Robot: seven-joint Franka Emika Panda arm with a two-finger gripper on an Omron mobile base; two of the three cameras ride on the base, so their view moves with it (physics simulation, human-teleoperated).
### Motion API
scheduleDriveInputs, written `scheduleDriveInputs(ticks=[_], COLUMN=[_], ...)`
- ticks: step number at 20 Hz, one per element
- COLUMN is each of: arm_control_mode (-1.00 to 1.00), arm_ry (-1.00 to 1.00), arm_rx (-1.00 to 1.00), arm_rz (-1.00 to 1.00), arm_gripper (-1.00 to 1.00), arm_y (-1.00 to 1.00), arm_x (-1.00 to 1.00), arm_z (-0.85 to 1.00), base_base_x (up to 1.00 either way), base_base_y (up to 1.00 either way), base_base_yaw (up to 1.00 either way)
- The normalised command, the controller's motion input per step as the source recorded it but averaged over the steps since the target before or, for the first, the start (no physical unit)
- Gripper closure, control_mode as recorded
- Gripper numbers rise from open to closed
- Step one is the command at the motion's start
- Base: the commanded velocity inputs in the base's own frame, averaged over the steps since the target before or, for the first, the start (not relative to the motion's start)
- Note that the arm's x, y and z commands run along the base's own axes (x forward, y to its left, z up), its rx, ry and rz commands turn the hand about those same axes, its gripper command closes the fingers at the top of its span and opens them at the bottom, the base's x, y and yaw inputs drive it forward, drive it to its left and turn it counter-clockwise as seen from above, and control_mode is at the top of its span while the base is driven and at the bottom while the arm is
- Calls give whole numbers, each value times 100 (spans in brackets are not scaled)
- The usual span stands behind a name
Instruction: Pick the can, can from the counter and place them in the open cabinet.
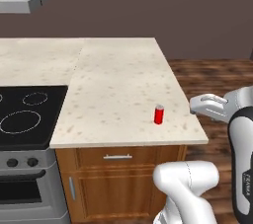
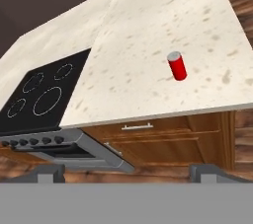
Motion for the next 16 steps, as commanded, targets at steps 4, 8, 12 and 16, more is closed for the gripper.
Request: scheduleDriveInputs(ticks=[4, 8, 12, 16], arm_control_mode=[100, 100, 100, 100], arm_ry=[0, 0, 0, 0], arm_rx=[0, 0, 0, 0], arm_rz=[0, 0, 0, 0], arm_gripper=[-100, -100, -100, -100], arm_y=[0, 0, 0, 0], arm_x=[0, 0, 0, 0], arm_z=[0, 0, 0, 0], base_base_x=[34, 2, 0, 0], base_base_y=[22, 3, 0, 0], base_base_yaw=[0, 0, 0, 0])
